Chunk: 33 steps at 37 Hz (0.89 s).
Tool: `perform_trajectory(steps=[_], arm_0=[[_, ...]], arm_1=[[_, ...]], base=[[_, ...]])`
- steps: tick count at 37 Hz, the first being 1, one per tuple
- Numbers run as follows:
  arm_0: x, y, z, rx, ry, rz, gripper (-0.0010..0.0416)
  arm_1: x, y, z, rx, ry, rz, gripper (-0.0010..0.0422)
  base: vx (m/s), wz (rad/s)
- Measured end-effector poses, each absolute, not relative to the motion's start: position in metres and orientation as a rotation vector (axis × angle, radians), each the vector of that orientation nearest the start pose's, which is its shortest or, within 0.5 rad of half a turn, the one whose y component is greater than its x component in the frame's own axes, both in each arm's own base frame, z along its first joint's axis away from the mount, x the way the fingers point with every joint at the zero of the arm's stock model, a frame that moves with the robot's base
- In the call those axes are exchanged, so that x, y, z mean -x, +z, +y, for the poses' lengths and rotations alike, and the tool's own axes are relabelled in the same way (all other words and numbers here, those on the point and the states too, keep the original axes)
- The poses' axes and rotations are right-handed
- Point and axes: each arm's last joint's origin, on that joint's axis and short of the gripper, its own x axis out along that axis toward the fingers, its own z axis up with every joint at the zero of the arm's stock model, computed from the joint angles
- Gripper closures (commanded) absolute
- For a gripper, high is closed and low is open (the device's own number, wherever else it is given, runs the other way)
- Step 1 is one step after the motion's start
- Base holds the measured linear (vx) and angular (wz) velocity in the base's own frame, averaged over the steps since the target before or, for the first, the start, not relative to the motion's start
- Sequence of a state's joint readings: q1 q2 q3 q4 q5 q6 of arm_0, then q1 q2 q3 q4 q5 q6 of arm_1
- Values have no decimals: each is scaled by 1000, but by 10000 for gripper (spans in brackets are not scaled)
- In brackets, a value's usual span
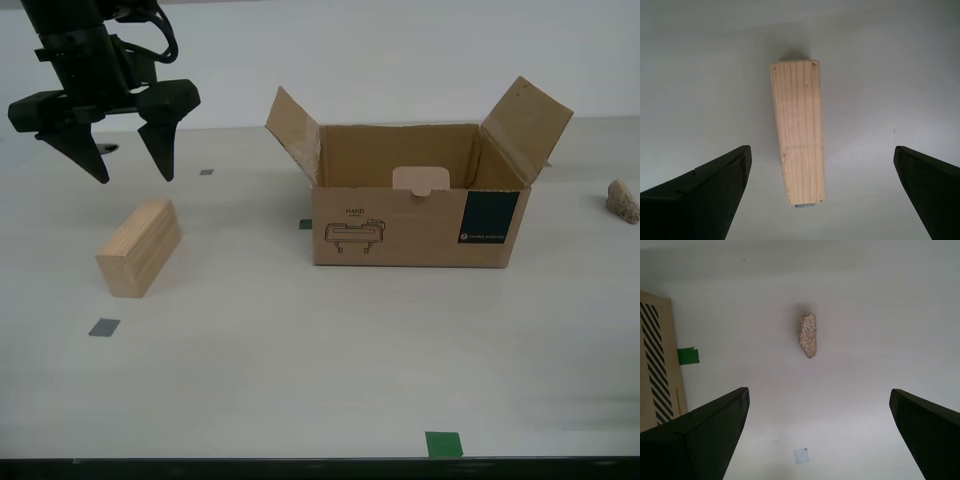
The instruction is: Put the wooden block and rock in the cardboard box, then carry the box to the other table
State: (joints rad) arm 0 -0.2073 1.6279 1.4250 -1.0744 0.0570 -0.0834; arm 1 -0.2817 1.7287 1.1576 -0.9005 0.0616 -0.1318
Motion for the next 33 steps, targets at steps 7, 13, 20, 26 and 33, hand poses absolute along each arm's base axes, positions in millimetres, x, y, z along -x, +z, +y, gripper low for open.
perform_trajectory(steps=[7, 13, 20, 26, 33], arm_0=[[-319, 268, -70, -10, -156, 1325, 18], [-328, 252, -72, -12, -150, 1364, 18], [-340, 229, -74, -14, -142, 1407, 18], [-351, 210, -76, -11, -127, 1423, 18], [-360, 189, -78, -5, -114, 1453, 18]], arm_1=[[-296, 186, -88, -57, -180, 1488, 23], [-296, 186, -88, -57, -179, 1492, 23], [-296, 186, -88, -58, -180, 1493, 23], [-296, 186, -87, -57, -179, 1493, 23], [-296, 186, -87, -57, -179, 1494, 23]], base=[[0, 0], [0, 0], [0, 0], [0, 0], [0, 0]])
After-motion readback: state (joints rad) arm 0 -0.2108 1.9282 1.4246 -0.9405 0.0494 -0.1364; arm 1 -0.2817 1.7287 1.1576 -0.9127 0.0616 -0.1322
